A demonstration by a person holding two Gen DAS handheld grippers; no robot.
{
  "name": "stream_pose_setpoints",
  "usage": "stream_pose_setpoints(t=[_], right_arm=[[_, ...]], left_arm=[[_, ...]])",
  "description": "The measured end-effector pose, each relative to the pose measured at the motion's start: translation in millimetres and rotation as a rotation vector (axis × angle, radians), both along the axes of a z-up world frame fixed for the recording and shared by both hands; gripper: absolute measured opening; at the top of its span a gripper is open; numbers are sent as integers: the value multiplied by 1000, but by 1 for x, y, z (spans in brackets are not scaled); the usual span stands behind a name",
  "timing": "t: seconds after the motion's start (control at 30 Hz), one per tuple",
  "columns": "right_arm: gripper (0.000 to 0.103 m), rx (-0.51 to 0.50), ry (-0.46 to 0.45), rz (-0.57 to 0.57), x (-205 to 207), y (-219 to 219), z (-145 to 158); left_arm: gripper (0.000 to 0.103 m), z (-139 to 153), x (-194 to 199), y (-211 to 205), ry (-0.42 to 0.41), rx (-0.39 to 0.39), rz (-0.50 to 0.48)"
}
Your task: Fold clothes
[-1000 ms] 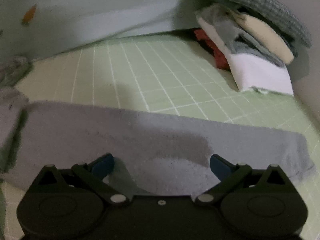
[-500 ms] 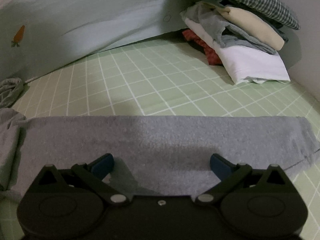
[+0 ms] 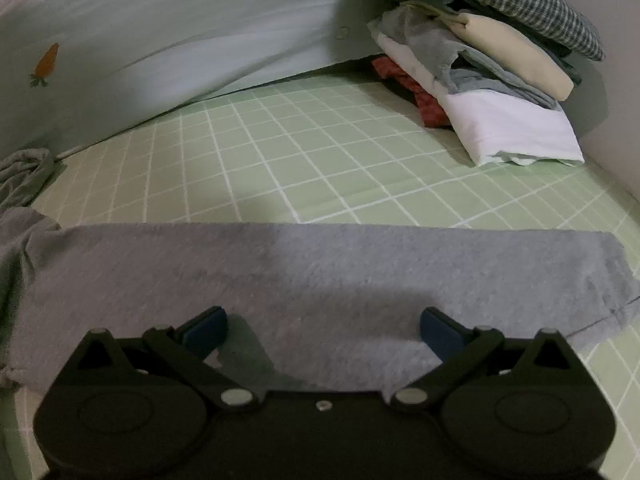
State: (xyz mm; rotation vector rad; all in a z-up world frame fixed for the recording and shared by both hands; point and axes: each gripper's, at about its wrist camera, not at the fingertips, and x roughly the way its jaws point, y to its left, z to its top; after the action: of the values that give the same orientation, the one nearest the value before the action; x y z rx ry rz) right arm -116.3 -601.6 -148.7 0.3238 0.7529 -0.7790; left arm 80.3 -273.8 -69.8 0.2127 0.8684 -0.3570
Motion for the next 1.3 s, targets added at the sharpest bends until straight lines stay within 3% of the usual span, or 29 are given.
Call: stream_pose_setpoints(t=[0.2, 0.33, 0.53, 0.97, 1.07, 1.1, 1.2, 1.3], right_arm=[[103, -4, -1, 4, -1, 3, -1], [103, -7, -2, 7, -1, 5, -1], [103, 2, 7, -1, 0, 5, 0], [103, 48, 49, -39, 7, 5, 3], [103, 58, 57, -17, 7, 2, 4], [103, 61, 58, -8, 7, 1, 4], [103, 68, 62, 36, 5, 0, 5], [103, 67, 54, 69, -1, -4, 6]], left_arm=[[7, -21, 19, 80, 58, 41, 229], [11, -41, 27, 108, 121, -11, 316], [11, -51, 31, 102, 97, -36, 330], [17, -51, 27, 95, 72, 23, 322], [37, -43, 28, 92, 90, 29, 334], [50, -38, 26, 90, 82, 30, 331], [67, -23, 18, 83, 54, 45, 323], [94, -3, 8, 70, 20, 72, 311]])
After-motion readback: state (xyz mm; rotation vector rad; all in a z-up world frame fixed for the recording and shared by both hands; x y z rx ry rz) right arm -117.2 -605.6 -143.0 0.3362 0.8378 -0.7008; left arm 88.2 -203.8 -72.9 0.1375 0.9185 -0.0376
